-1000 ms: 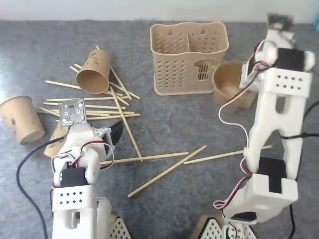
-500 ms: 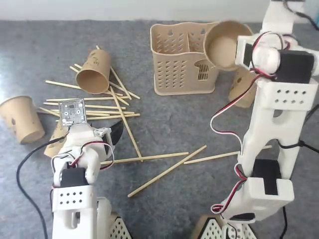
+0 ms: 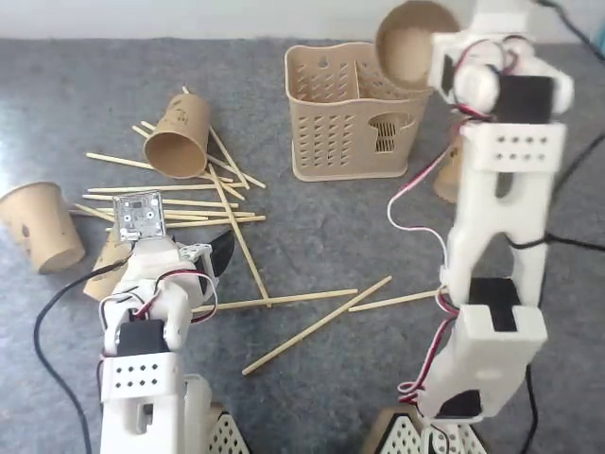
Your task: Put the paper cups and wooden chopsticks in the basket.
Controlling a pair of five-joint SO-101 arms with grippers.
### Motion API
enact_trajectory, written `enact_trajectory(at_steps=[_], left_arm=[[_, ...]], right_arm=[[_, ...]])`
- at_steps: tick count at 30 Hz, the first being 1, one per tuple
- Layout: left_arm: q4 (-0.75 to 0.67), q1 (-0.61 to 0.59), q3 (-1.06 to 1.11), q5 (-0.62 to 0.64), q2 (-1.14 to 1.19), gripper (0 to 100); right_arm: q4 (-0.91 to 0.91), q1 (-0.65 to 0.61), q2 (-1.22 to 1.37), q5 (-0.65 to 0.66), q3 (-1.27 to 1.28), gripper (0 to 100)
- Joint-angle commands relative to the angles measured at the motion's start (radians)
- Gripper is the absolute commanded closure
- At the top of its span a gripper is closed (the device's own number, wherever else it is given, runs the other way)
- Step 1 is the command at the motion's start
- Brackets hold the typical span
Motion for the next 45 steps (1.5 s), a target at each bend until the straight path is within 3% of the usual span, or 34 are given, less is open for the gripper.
enact_trajectory(at_steps=[1,9,15,17,25,30,36,45], left_arm=[[-0.025,0.009,-0.008,0.006,0.002,69],[-0.026,0.009,-0.008,0.005,0.002,69],[-0.026,0.009,-0.008,0.005,0.002,69],[-0.026,0.009,-0.008,0.005,0.002,69],[-0.026,0.009,-0.007,0.005,0.002,69],[-0.026,0.009,-0.007,0.005,0.006,69],[-0.026,0.009,-0.005,0.005,0.006,69],[-0.026,0.009,0.004,0.005,0.002,69]], right_arm=[[-0.028,-0.021,0.008,-0.025,-0.046,99.1],[-0.064,-0.004,0.096,-0.021,-0.048,98.6],[-0.064,-0.002,0.096,-0.026,-0.078,75.4],[-0.045,0.004,0.096,-0.026,-0.13,73.1],[0.173,0.128,0.047,-0.055,-0.451,87.2],[0.239,0.251,0.073,-0.049,-0.391,97.3],[0.099,0.366,0.205,-0.051,-0.253,99.0],[-0.231,0.372,0.516,-0.049,-0.216,99.0]])
